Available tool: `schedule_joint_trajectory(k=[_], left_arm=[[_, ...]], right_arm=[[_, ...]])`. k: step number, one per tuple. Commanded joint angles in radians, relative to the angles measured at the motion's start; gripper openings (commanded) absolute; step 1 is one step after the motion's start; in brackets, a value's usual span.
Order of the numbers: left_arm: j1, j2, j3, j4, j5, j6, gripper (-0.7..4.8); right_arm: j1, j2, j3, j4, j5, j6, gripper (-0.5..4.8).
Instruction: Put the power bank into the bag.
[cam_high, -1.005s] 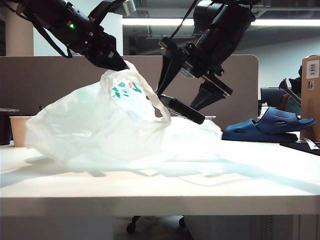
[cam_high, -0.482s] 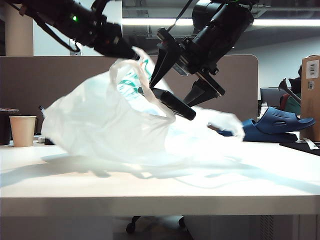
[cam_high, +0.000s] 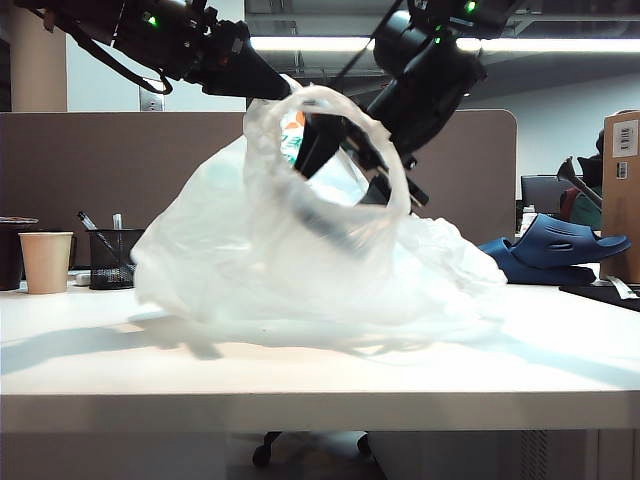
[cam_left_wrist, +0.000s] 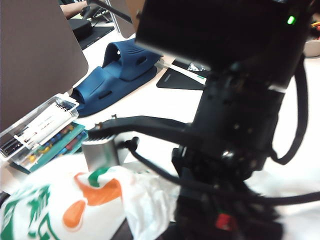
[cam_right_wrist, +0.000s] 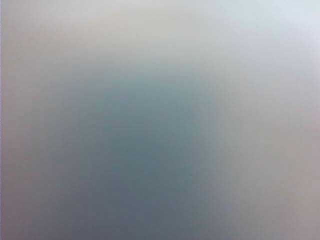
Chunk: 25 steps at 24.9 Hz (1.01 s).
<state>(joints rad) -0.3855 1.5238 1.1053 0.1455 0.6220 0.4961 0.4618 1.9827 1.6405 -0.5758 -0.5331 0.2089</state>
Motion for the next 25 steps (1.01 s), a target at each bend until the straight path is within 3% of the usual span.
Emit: schedule_joint_trajectory(k=[1, 16, 25], left_arm=[[0.001, -0.004, 0.002, -0.006, 0.01, -0.007, -0.06], [0.0, 0.071, 0.002, -0.089, 0.01, -0.007, -0.06], [0.0, 0.079, 0.002, -0.089, 0.006, -0.007, -0.06]], right_arm=[[0.001, 0.023, 0.008, 0.063, 0.038, 0.0, 2.06], [0.031, 0.168, 0.008, 0.22, 0.034, 0.003, 2.06], [0.048, 0.187, 0.008, 0.205, 0.042, 0.007, 2.06]])
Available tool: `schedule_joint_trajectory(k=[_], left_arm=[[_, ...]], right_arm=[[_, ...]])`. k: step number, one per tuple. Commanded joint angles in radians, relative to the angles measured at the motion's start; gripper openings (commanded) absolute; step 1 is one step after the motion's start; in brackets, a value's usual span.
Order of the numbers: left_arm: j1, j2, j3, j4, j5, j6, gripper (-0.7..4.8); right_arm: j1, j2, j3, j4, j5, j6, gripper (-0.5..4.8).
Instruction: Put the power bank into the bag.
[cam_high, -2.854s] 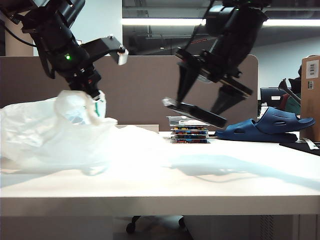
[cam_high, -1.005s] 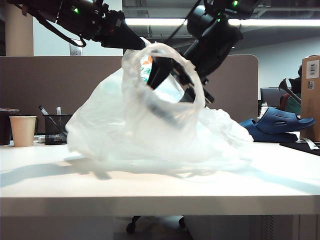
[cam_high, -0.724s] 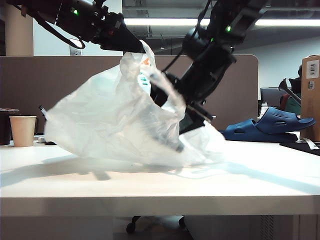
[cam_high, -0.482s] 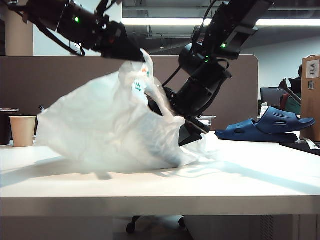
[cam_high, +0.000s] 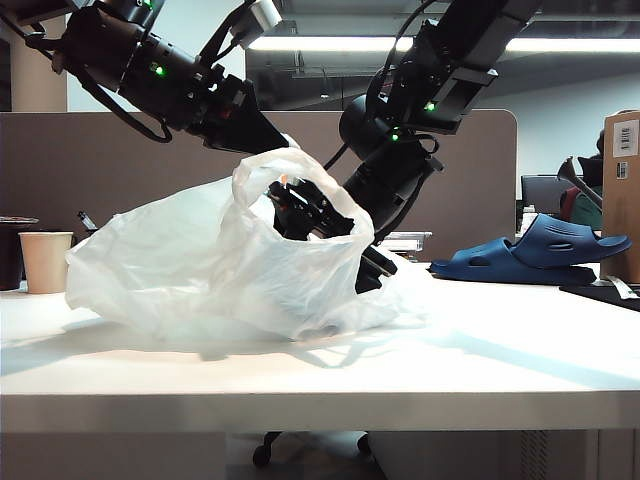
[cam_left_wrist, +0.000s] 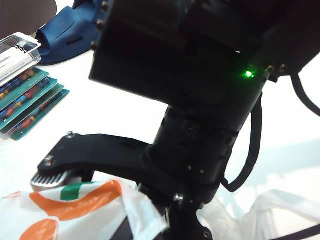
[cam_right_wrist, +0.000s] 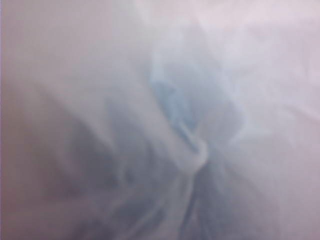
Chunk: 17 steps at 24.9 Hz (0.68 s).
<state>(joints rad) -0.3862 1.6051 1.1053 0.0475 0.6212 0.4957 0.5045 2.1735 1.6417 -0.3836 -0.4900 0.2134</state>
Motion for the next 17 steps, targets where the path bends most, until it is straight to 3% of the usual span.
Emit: schedule_joint_trajectory(k=[1, 3, 4, 6, 7, 10, 13, 17], left_arm=[[0.001, -0.003, 0.002, 0.01, 0.007, -0.006, -0.06], [0.001, -0.003, 0.002, 0.01, 0.007, -0.006, -0.06], [0.001, -0.003, 0.002, 0.01, 0.007, -0.006, -0.06], [0.001, -0.003, 0.002, 0.01, 0.007, -0.006, -0.05], [0.001, -0.003, 0.002, 0.01, 0.006, -0.006, -0.05], [0.001, -0.003, 0.002, 0.01, -0.001, -0.006, -0.05], [0.001, -0.003, 0.002, 0.011, -0.034, -0.006, -0.05], [0.002, -0.003, 0.002, 0.014, -0.094, -0.006, -0.05]], right_arm=[[0.005, -0.003, 0.007, 0.01, -0.001, 0.004, 2.07], [0.005, -0.003, 0.007, -0.006, 0.002, 0.004, 2.12], [0.005, -0.003, 0.007, -0.018, 0.014, 0.004, 2.4], [0.005, -0.003, 0.007, -0.037, 0.022, 0.003, 3.93], [0.005, -0.004, 0.007, -0.039, 0.021, 0.003, 4.15], [0.005, -0.005, 0.007, -0.039, 0.019, 0.004, 4.26], [0.005, -0.01, 0.007, -0.043, 0.021, 0.004, 4.79], [0.005, -0.025, 0.007, -0.056, 0.021, 0.003, 4.79]])
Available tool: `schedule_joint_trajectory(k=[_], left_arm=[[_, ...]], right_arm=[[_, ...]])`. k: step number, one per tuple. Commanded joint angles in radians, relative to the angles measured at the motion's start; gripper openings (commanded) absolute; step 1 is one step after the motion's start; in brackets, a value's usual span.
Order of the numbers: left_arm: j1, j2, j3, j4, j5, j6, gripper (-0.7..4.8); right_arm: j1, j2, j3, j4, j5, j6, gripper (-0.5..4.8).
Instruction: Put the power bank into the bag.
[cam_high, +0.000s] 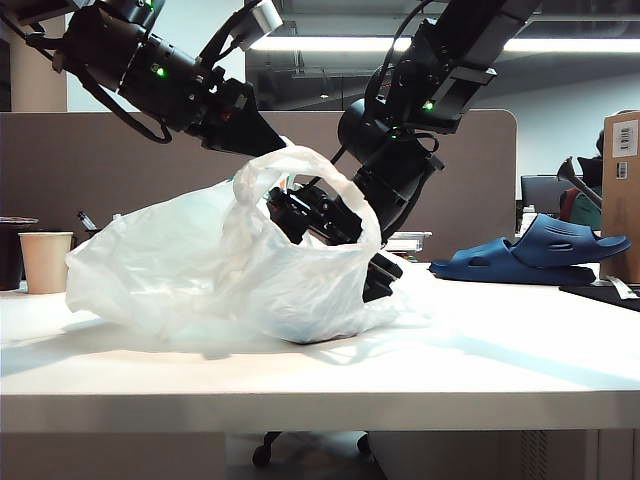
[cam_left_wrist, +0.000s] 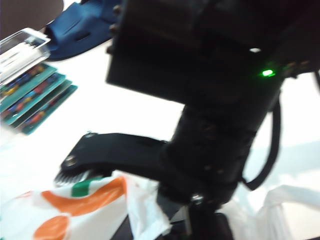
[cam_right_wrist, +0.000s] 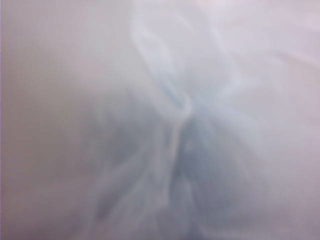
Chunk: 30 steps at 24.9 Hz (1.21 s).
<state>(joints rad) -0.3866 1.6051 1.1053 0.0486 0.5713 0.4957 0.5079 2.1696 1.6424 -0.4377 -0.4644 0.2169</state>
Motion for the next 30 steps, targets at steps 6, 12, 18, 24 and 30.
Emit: schedule_joint_trajectory(k=[6, 12, 18, 24, 30], left_arm=[[0.003, -0.003, 0.002, 0.013, -0.161, -0.006, -0.05], [0.003, -0.003, 0.002, 0.036, -0.229, -0.006, -0.05], [0.004, -0.006, 0.002, 0.091, -0.328, -0.006, -0.05], [0.004, -0.013, 0.002, 0.094, -0.323, -0.007, -0.05], [0.003, -0.05, 0.002, 0.08, -0.242, -0.013, -0.01]], right_arm=[[-0.005, -0.071, 0.006, -0.064, 0.037, -0.015, 4.79], [-0.016, -0.117, 0.006, -0.183, 0.102, -0.069, 4.79], [-0.031, -0.178, 0.006, -0.272, 0.137, -0.09, 4.79], [-0.039, -0.251, 0.006, -0.291, 0.176, -0.095, 4.79], [-0.077, -0.314, 0.006, -0.303, 0.332, -0.12, 4.79]])
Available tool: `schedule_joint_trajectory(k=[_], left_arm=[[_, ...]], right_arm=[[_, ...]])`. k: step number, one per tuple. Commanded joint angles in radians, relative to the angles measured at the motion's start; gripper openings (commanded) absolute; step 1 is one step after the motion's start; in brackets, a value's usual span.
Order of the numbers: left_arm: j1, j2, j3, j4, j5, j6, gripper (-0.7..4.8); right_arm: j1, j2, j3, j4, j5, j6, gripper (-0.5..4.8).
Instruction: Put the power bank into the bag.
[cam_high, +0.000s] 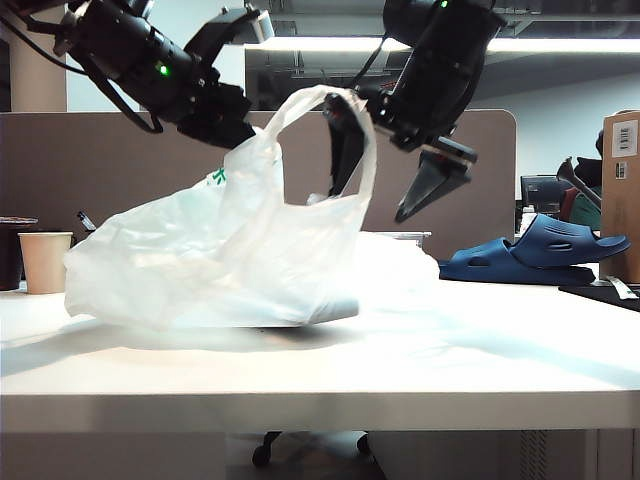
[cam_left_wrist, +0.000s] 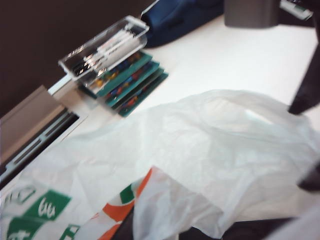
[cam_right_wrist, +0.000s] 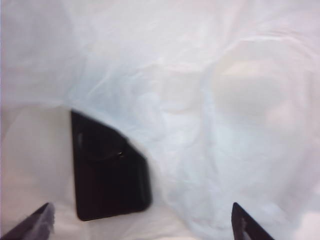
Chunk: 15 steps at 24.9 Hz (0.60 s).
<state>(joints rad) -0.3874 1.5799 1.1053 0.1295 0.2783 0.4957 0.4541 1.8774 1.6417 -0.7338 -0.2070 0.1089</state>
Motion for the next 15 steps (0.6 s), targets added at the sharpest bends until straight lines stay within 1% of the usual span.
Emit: schedule_joint_trajectory(k=[1, 2, 3, 5, 8, 10, 11, 14, 15], left_arm=[[0.004, -0.033, 0.002, -0.001, 0.064, -0.024, 0.02], [0.004, -0.037, 0.002, -0.001, 0.071, -0.033, 0.14], [0.003, -0.043, 0.002, -0.001, 0.081, -0.043, 0.37], [0.003, -0.056, 0.002, 0.0, 0.12, -0.079, 0.97], [0.002, -0.069, 0.002, 0.0, 0.211, -0.119, 0.99], [0.002, -0.073, 0.002, -0.001, 0.259, -0.13, 1.01], [0.002, -0.078, 0.002, -0.001, 0.286, -0.14, 1.16], [0.002, -0.085, 0.002, 0.0, 0.339, -0.142, 1.89], [0.002, -0.092, 0.002, -0.002, 0.356, -0.142, 2.23]], right_arm=[[-0.029, -0.023, 0.007, -0.008, 0.079, -0.012, 4.79], [-0.035, -0.023, 0.007, -0.012, 0.082, -0.011, 4.79], [-0.043, -0.021, 0.007, -0.015, 0.082, -0.012, 4.79], [-0.057, -0.016, 0.006, -0.015, 0.097, -0.011, 4.79], [-0.068, -0.007, 0.006, 0.014, 0.144, -0.012, 4.79], [-0.07, 0.0, 0.006, 0.032, 0.151, -0.012, 4.79], [-0.071, 0.001, 0.006, 0.037, 0.159, -0.011, 4.79], [-0.076, 0.009, 0.006, 0.058, 0.172, -0.011, 4.79], [-0.077, 0.013, 0.006, 0.066, 0.172, -0.011, 4.79]])
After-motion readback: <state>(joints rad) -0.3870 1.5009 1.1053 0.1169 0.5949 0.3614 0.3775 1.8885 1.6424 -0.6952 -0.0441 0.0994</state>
